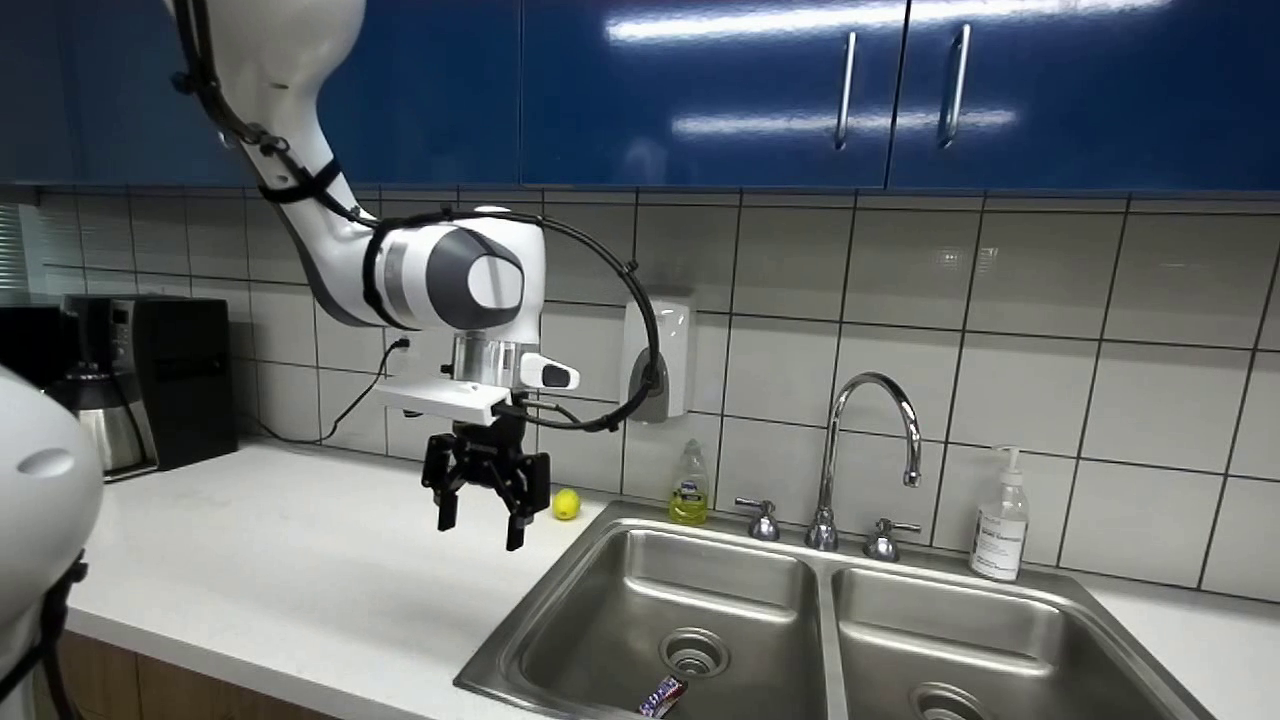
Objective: Put the brown packet inside the sink on the left.
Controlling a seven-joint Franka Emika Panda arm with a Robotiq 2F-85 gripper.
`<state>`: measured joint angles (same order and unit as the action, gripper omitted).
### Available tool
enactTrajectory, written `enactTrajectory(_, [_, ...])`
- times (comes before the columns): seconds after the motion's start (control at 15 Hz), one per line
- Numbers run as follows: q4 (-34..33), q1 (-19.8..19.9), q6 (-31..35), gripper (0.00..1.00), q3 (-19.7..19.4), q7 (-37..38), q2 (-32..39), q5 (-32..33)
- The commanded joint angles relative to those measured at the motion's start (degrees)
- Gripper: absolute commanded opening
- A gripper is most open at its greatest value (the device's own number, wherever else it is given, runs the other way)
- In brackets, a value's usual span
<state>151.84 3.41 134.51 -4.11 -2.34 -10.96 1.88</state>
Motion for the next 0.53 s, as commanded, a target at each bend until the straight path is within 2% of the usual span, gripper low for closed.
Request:
enactTrajectory(0.0, [3.46, -0.01, -5.11, 1.0, 1.35, 1.96, -7.63, 1.33])
enactTrajectory(0.07, [3.88, 0.14, -6.7, 1.0, 1.79, 2.69, -8.99, 1.87])
enactTrajectory(0.13, [1.65, 0.02, -3.81, 1.0, 0.68, 0.05, -4.23, 0.13])
enactTrajectory(0.47, [1.9, 0.03, -4.04, 1.0, 0.62, 0.07, -4.29, 0.15])
